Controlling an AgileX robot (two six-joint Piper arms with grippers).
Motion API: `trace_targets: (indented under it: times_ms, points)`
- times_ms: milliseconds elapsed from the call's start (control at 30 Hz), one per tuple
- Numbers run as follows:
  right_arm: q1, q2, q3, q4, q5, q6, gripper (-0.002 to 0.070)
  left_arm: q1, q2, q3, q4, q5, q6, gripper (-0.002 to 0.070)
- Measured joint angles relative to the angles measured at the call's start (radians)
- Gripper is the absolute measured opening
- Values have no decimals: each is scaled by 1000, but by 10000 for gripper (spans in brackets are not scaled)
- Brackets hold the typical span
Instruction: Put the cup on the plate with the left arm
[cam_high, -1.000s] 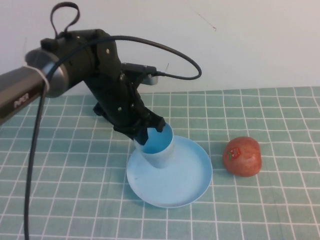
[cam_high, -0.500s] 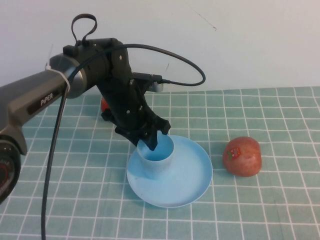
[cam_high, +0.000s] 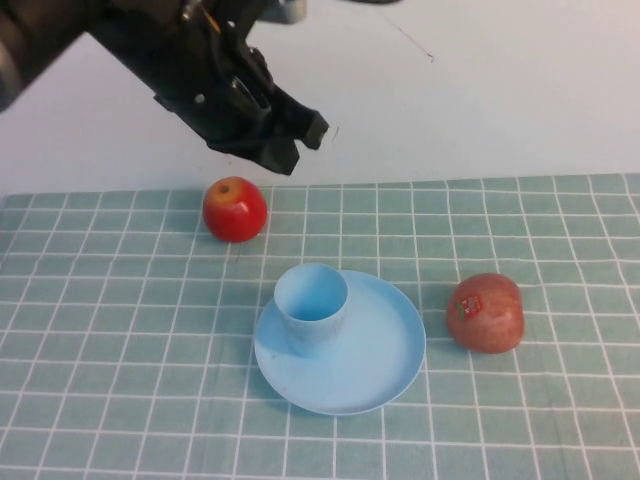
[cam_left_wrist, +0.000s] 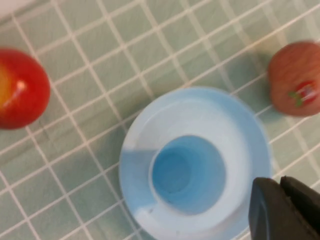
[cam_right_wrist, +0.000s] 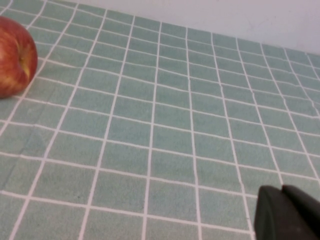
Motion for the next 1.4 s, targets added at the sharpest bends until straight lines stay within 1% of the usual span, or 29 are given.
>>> trace_targets:
  times_ms: [100,200,467,567,667,767,867,1000,1167,1300,1400]
  points:
    - [0,0,0,0,0,0,-2,0,-115,77,-37,-62,8,6]
    - [0,0,0,0,0,0,-2,0,-237,205,-57,-141,14,4]
    - [0,0,0,0,0,0,-2,0,-602,679,-92,-300,16,2]
    - [0,0,0,0,0,0,-2,0,-747,835,-112,-344,16,2]
    - [0,0,0,0,0,0,-2,0,-879,945,-112,-386,16,2]
    - [0,0,0,0,0,0,-2,0,-999,984,-121,-384,14,2]
    - [0,0,0,0,0,0,-2,0,-1079,991,-130,-343,-45,2]
    - [0,0,0,0,0,0,-2,0,-1155,995,-145,-257,-87,2]
    - [0,0,0,0,0,0,-2,0,-1202,995,-142,-160,-93,2]
    - [0,0,0,0,0,0,-2,0,-1213,997,-74,-130,-93,2]
    - [0,0,0,0,0,0,-2,18,-1233,1017,-2,-178,-100,2]
